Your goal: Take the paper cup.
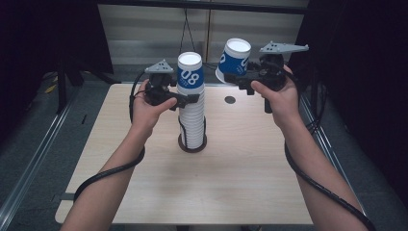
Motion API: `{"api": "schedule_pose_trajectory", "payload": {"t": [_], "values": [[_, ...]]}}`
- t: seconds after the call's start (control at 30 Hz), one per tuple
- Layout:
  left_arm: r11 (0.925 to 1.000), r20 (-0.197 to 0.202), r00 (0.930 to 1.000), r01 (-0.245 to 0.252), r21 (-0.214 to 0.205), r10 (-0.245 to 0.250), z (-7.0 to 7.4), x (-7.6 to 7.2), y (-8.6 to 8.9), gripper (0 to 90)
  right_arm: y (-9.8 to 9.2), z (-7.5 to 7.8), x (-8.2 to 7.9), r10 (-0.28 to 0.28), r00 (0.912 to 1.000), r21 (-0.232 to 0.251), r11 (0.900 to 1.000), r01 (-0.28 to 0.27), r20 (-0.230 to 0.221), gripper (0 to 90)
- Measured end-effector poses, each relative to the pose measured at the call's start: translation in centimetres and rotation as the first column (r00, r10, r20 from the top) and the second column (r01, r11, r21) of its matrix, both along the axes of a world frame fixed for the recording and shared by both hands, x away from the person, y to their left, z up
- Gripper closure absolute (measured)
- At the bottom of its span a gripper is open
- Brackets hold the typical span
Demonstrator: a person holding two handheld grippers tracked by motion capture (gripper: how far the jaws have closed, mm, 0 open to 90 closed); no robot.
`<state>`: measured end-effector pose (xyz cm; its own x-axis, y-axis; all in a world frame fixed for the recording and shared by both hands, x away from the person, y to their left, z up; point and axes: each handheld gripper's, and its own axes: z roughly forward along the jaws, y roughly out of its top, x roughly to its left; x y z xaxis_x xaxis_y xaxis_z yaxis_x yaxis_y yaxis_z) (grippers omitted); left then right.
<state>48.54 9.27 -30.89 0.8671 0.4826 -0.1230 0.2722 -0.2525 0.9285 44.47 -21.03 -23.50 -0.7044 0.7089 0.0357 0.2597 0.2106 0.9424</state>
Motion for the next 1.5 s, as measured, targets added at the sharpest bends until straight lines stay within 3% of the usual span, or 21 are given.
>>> {"api": "schedule_pose_trajectory", "payload": {"t": [0.17, 0.43, 0.47, 0.63, 0.9, 1.23, 1.5], "values": [[0.9999, -0.008, 0.9999, 0.010, -0.001, -0.010, 0.1, 0.1, 0.2, 10.8, -0.4, -0.9, -0.2, -0.002, 1.0000, -0.009, 1.0000, 0.002, -0.004, 23.2], [0.9993, -0.016, 0.9998, 0.007, 0.036, -0.007, 0.4, -0.5, 1.0, 14.1, -1.1, -2.9, -0.3, -0.012, 0.9997, -0.019, 0.9997, 0.012, -0.023, 23.2], [0.9982, -0.013, 0.9999, 0.011, 0.059, -0.010, 0.5, -0.7, 1.2, 15.2, -1.2, -3.3, -0.4, -0.013, 0.9996, -0.020, 0.9997, 0.013, -0.024, 23.2], [0.9974, -0.011, 0.9999, 0.009, 0.071, -0.008, 0.5, -1.1, 1.7, 15.5, -1.4, -4.2, -0.7, -0.009, 0.9995, -0.033, 0.9994, 0.007, -0.031, 23.1], [0.9918, -0.050, 0.9986, 0.022, 0.126, -0.016, -0.2, -1.8, 2.9, 15.6, -1.4, -6.3, -1.3, 0.008, 0.9991, -0.070, 0.9975, -0.011, -0.042, 23.1], [0.9770, -0.082, 0.9963, 0.040, 0.210, -0.023, -1.4, -2.7, 3.6, 15.9, -1.2, -7.8, -2.4, 0.033, 0.9981, -0.097, 0.9945, -0.038, -0.051, 23.1], [0.9586, -0.126, 0.9915, 0.067, 0.277, -0.033, -2.7, -3.3, 3.9, 16.1, -1.6, -9.6, -3.1, 0.043, 0.9969, -0.103, 0.9935, -0.049, -0.066, 23.2]]}}
